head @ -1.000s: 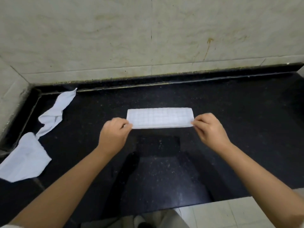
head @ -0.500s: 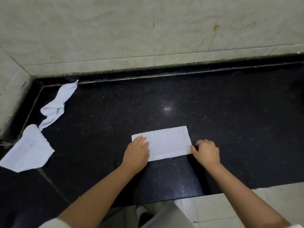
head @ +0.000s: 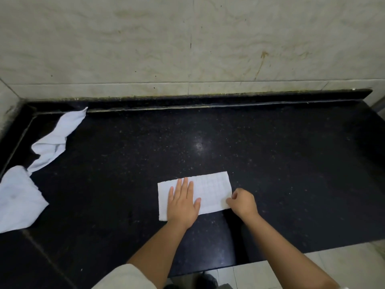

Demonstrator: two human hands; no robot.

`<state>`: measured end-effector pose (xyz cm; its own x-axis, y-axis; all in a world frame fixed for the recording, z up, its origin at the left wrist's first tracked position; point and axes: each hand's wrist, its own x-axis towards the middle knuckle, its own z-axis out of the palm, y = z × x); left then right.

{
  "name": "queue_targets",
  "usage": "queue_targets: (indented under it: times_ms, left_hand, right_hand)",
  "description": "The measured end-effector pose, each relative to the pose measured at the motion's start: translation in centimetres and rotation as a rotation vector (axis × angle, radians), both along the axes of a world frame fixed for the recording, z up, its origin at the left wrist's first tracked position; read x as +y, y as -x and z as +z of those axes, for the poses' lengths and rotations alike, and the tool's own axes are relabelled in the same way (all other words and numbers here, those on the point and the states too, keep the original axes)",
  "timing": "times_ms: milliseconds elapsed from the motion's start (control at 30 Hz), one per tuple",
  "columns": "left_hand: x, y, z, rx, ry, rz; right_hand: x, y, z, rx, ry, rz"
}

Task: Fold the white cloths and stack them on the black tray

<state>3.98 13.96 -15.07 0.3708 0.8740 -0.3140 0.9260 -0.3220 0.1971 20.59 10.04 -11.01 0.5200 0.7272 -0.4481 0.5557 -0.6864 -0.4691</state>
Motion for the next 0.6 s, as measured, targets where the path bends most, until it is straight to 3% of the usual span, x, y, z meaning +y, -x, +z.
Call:
queue_targets:
  times_ms: [133,267,333,467,600]
  left_hand:
    - [0.3,0.9,0.8,-0.09,0.009,-0.009]
    - [0.7,5.2,2.0,-0.296,-0.129,0.113]
    - [0.9,8.0,2.6,-0.294,-0.155,0.201]
    - [0.1,13.6,2.6,-0.236,-0.167,0.346]
    - [-1.7,17.1,1.8,-0.237,-0.139,0.384]
  right_hand:
    - [0.9,1.6,2.8,0.084,-0.263,-0.013]
    - [2.0,6.5,5.1,0.157,-0.484,0.116]
    - [2.4,9.6,4.5,0.151,-0.476,0.259]
    - [2.0,14.0,0.1,0.052,-0.265,0.566]
    - [1.1,14.9,-2.7,-0.065,-0.286,0.653]
